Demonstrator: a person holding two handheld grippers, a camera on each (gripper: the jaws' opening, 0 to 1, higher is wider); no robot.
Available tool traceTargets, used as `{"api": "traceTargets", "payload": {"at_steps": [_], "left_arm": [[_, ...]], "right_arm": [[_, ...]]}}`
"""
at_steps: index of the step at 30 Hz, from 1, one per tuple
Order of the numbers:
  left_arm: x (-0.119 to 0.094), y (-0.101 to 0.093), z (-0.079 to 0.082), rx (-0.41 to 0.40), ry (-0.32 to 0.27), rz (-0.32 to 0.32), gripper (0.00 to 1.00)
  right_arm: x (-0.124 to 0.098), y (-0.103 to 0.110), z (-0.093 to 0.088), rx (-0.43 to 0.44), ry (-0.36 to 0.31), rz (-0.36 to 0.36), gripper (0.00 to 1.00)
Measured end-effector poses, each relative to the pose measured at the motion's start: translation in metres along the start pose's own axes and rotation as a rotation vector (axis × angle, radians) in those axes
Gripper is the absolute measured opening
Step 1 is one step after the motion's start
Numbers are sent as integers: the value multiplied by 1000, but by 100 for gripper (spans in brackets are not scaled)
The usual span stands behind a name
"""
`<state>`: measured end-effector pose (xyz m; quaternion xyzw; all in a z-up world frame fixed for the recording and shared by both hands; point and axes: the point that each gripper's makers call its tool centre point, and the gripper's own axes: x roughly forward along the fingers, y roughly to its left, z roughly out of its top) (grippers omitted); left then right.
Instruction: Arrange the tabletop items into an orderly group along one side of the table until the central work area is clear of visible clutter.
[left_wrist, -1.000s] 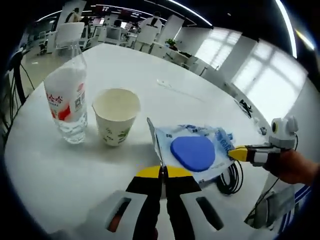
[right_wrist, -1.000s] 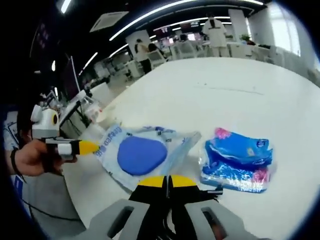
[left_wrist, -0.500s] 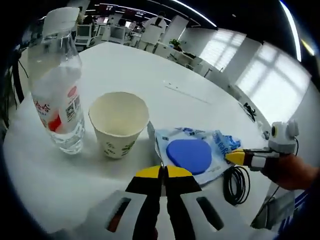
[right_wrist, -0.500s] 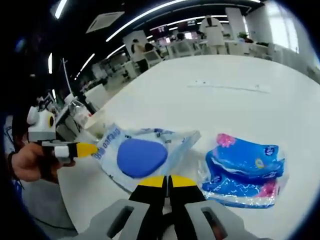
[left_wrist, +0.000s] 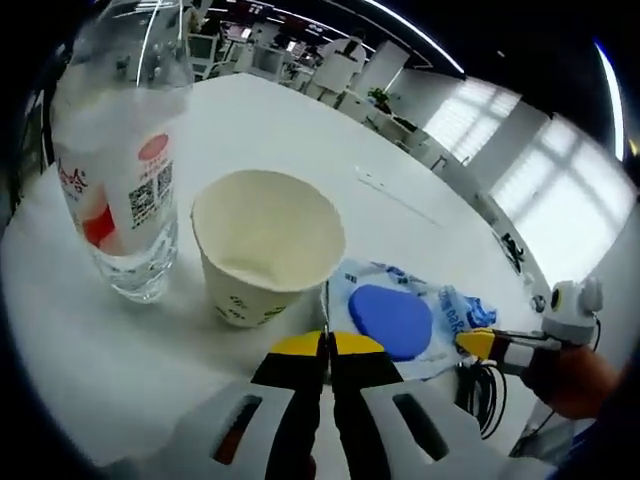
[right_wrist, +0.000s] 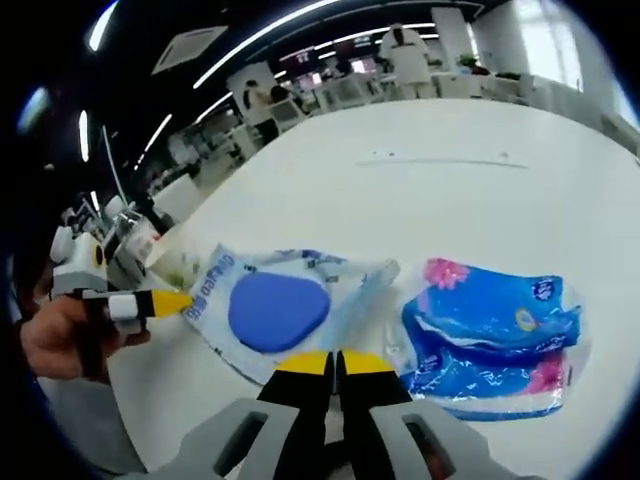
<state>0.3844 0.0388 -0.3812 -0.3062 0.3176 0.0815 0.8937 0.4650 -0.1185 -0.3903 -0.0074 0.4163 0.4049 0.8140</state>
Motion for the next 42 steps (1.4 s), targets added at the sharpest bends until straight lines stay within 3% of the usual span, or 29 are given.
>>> {"api": "traceTargets", "payload": {"at_steps": [3,9,15,21,24,28,31,35,39,42], "left_arm": [[6,4,-1,-60,-4,2,0],[13,9,2,-62,-7,9,0],[17,12,4,-96,-12,2,0],[12,16,-2,-137,-6,1,7],[9,20,-5,-150,-8,8,8],[3,21,-8,-159,-14,10,8],[-1,19,-11,-161,-18,9,8],[-5,13,-19,-147,-13,2,9],[-8,5,-24,-135,-8,-10,9],[-9,-3,-29,-116,0,-23,9]], "right_arm": [[4,-4,1,9,-6,-6,0],[15,-14,6,36,-12,-14,0],[3,-3,4,58,-15,-4,1],[14,-17,6,62,-23,3,7],[-2,-8,4,58,-30,0,8],[-6,-9,2,64,-34,-4,8],[-19,0,-2,68,-34,-5,8],[-11,-14,-7,71,-31,-8,9],[-26,-5,-11,78,-36,-13,8],[-23,-14,-12,86,-41,-17,9]]}}
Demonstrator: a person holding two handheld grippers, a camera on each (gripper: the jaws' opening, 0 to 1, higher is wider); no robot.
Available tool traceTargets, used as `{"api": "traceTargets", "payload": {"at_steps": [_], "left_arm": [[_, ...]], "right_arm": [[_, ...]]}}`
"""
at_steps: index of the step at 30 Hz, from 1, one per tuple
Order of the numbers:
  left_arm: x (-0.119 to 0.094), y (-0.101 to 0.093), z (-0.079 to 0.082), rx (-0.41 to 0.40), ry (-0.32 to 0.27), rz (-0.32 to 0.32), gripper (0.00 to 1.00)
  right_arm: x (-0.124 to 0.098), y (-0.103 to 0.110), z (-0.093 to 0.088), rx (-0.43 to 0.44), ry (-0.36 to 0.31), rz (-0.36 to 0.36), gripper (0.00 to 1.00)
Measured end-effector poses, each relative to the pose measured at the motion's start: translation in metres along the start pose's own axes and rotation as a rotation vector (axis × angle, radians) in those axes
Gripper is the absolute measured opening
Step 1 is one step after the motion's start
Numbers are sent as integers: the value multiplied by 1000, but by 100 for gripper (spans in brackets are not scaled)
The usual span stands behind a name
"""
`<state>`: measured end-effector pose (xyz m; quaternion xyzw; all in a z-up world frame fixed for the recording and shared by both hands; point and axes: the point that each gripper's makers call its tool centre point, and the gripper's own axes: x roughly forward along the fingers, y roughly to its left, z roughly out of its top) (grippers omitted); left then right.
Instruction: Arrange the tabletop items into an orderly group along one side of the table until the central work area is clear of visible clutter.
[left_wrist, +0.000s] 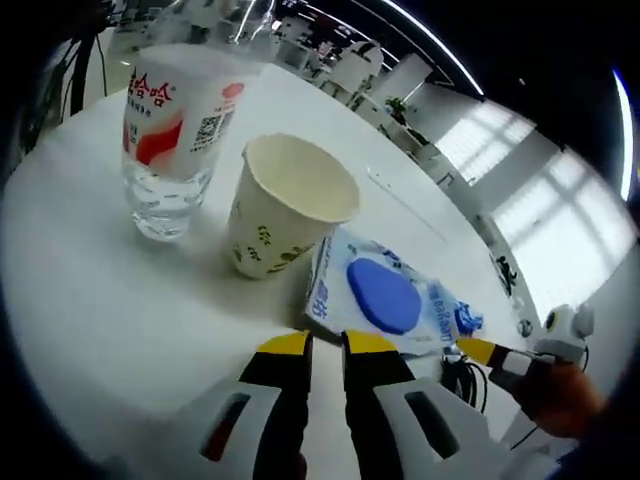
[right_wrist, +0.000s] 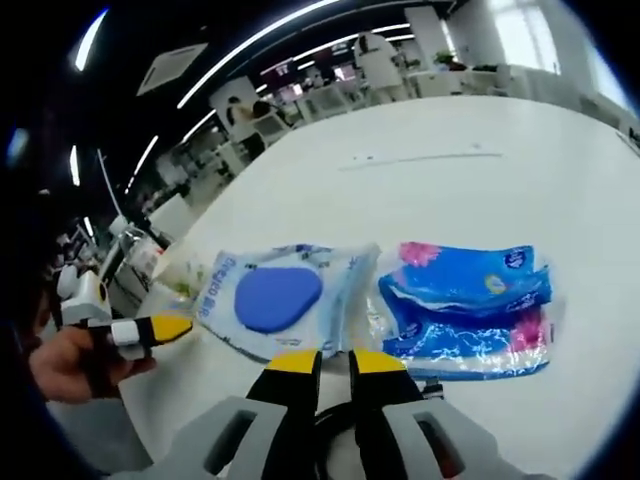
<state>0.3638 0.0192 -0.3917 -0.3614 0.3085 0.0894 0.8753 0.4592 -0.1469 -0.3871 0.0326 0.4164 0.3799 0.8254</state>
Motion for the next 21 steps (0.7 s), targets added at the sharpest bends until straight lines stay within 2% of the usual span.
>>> {"api": "traceTargets", "payload": {"at_steps": [3,6,7,9,10,13,15,16,17,19,21], "left_arm": [[0,-9,-6,14,10,-15,9],[1,-22,-17,117,47,-39,10],[2,-26,-19,129,51,-52,10],[2,-35,-24,100,47,-69,11],[2,-36,-25,100,50,-70,11],[4,-47,-37,147,78,-93,11],[6,-54,-42,169,88,-111,12],[7,-60,-46,187,95,-125,12],[9,-64,-48,193,101,-134,13],[11,-74,-55,209,113,-154,13],[12,-81,-62,205,124,-170,14]], "right_arm": [[-9,-2,-2,5,-6,-9,9],[-16,-9,-4,9,-14,-18,9],[-18,-11,-4,12,-17,-22,9],[-23,-18,-8,21,-24,-31,9],[-34,-14,-10,25,-29,-36,9],[-39,-26,-15,29,-33,-50,9],[-53,-24,-20,37,-39,-62,9],[-48,-36,-21,44,-41,-69,9],[-49,-40,-22,48,-44,-74,9],[-65,-35,-28,54,-47,-80,9],[-68,-44,-31,59,-50,-87,9]]}}
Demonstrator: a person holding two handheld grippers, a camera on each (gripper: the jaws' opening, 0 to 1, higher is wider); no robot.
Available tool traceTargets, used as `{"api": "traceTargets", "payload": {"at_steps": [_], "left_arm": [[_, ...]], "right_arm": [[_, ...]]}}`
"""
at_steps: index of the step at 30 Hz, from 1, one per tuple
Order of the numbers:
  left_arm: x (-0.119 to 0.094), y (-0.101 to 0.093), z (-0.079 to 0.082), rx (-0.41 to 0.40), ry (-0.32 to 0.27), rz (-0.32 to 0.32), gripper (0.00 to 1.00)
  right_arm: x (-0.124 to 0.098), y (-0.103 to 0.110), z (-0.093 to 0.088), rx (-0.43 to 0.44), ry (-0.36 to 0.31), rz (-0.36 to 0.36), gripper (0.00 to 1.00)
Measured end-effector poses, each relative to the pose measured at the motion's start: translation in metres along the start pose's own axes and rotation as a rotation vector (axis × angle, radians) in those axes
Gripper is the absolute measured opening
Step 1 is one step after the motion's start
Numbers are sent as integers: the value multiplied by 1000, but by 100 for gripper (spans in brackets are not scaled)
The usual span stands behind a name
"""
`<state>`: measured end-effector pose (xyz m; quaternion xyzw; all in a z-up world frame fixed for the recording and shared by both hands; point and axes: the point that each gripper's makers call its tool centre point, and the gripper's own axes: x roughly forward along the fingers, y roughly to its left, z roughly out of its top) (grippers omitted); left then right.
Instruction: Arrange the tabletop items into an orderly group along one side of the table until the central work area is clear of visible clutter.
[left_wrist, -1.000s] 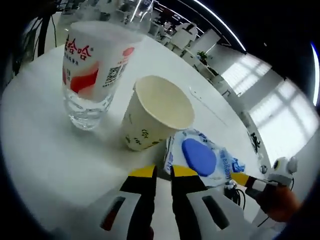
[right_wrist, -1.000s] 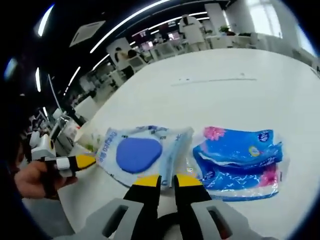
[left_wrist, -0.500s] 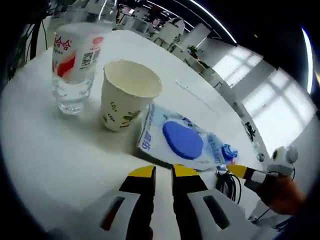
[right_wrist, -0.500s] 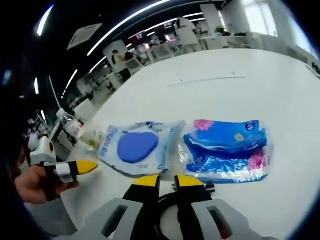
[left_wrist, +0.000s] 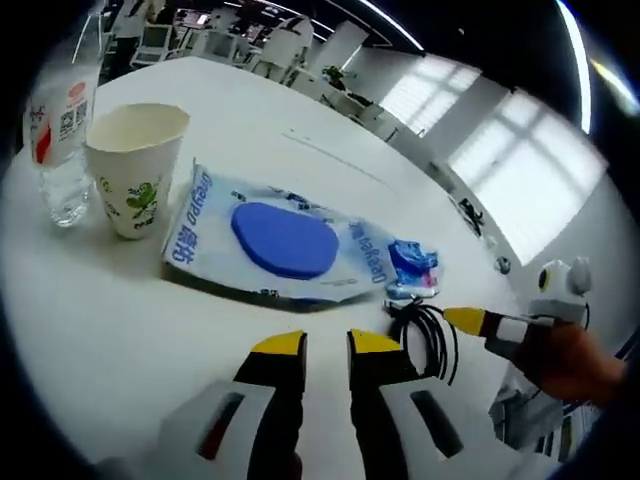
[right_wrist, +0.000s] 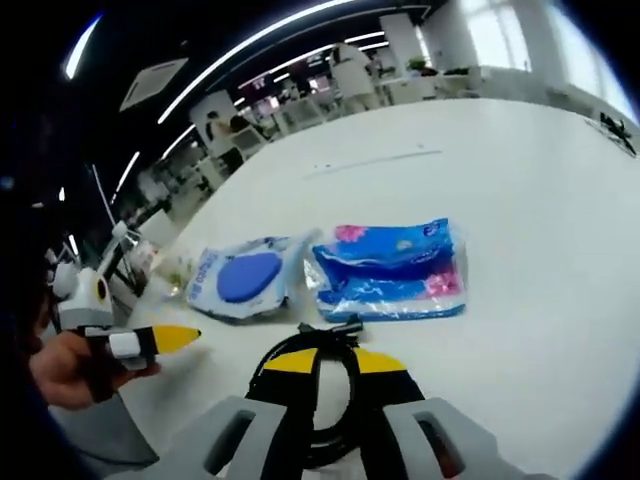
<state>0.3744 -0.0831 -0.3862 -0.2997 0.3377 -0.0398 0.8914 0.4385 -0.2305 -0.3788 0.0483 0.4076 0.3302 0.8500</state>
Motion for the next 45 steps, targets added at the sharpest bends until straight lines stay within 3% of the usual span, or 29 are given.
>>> {"api": "traceTargets", "payload": {"at_steps": [7,11,14,22,29,34,42,45], "left_arm": [[5,-23,-19,3,36,-45,17],[7,-31,-28,5,54,-60,18],[10,-38,-33,16,69,-72,18],[20,-54,-43,42,99,-92,17],[27,-60,-54,58,131,-92,15],[26,-60,-62,40,143,-81,3],[22,-59,-58,49,137,-83,3],[19,-58,-57,54,134,-79,3]], "right_arm": [[-16,-10,-9,34,-20,-10,10],[-12,-20,-16,42,-8,-15,11],[-21,-9,-21,44,-1,-15,11],[-18,-10,-28,59,15,-10,10],[-11,-12,-33,65,30,-4,7],[-15,-4,-35,53,39,0,3],[-10,-6,-34,57,36,5,2],[-23,9,-36,57,34,10,3]]}}
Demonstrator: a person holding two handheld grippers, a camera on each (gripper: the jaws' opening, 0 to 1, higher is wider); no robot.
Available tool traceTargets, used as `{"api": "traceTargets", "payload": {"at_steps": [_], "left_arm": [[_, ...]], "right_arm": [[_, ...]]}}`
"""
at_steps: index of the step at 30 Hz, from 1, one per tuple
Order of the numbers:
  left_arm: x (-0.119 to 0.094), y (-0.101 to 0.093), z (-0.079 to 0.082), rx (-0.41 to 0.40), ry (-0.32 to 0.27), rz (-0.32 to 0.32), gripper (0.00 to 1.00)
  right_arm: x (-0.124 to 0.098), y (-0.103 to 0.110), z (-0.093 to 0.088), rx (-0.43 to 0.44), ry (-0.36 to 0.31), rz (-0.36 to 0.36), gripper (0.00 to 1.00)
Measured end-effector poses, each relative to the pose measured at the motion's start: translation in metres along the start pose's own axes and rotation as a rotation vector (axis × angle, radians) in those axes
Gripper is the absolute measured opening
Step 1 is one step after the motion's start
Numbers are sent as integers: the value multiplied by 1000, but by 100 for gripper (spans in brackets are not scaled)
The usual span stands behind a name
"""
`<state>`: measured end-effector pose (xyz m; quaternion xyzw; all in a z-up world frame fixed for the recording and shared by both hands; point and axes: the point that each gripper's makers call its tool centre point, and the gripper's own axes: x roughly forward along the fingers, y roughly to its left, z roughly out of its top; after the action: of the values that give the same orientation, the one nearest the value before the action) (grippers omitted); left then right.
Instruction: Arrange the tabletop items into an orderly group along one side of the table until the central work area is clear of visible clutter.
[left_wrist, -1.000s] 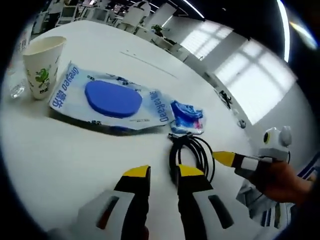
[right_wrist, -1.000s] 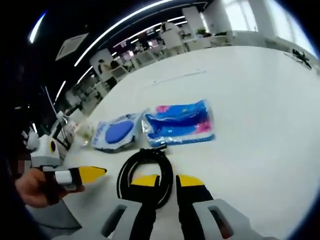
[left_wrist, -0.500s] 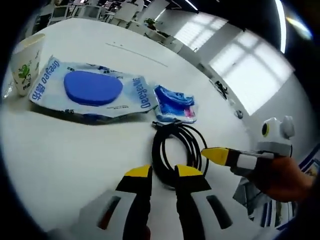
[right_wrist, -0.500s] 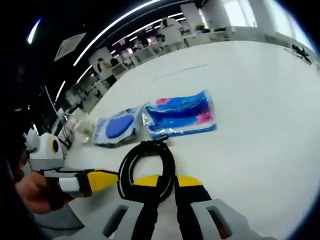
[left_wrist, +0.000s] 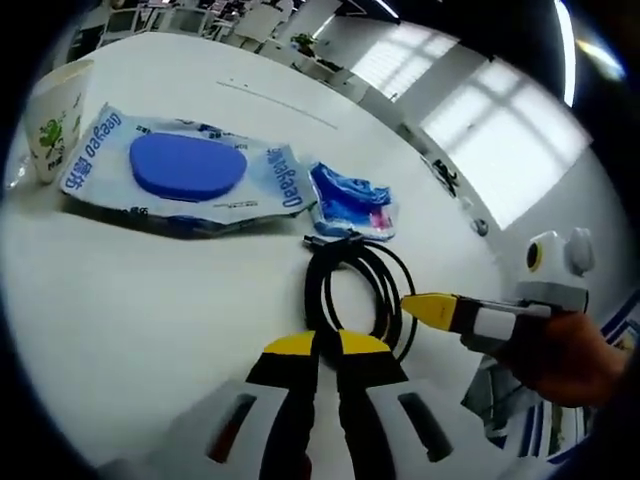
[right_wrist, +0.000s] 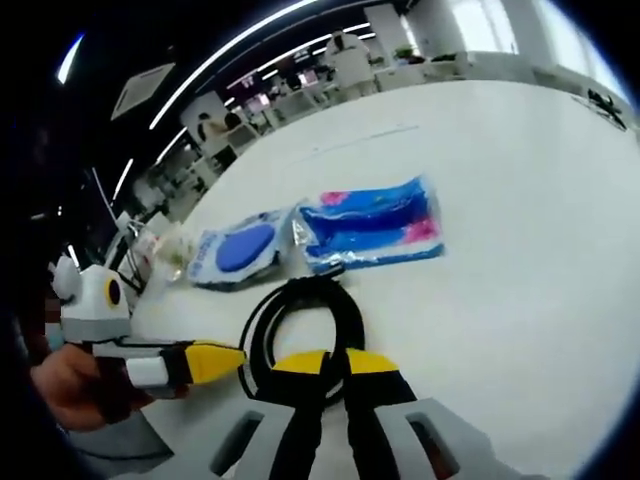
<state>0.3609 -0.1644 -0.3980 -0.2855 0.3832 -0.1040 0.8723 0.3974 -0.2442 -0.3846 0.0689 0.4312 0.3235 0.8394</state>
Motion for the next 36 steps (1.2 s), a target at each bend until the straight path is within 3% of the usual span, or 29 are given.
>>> {"api": "traceTargets", "payload": {"at_steps": [7,8,11,14,17,21,22,26,32,34,36], "left_arm": [[-7,9,0,7,-5,19,3],[-9,11,0,7,-6,22,3],[-11,16,1,6,-10,28,3],[-12,18,1,5,-10,33,3],[-13,19,3,5,-16,45,2],[-15,19,5,18,-19,49,3],[-17,19,5,19,-18,51,4],[-27,21,8,33,-27,53,5],[-44,31,12,57,-42,62,6],[-50,36,14,66,-45,67,6],[-59,43,17,78,-55,78,6]], "right_arm": [[4,11,-4,-4,4,14,3],[13,5,-3,-4,5,17,3],[6,19,-7,-8,8,22,3],[19,9,-7,-10,12,22,3],[4,23,-11,-16,18,27,4],[15,10,-7,-16,9,28,4],[0,20,-8,-12,6,33,5],[8,6,-5,-18,6,24,6],[-8,15,-3,-36,-2,22,7],[1,1,3,-38,-7,21,7],[-11,15,1,-44,-12,25,8]]}}
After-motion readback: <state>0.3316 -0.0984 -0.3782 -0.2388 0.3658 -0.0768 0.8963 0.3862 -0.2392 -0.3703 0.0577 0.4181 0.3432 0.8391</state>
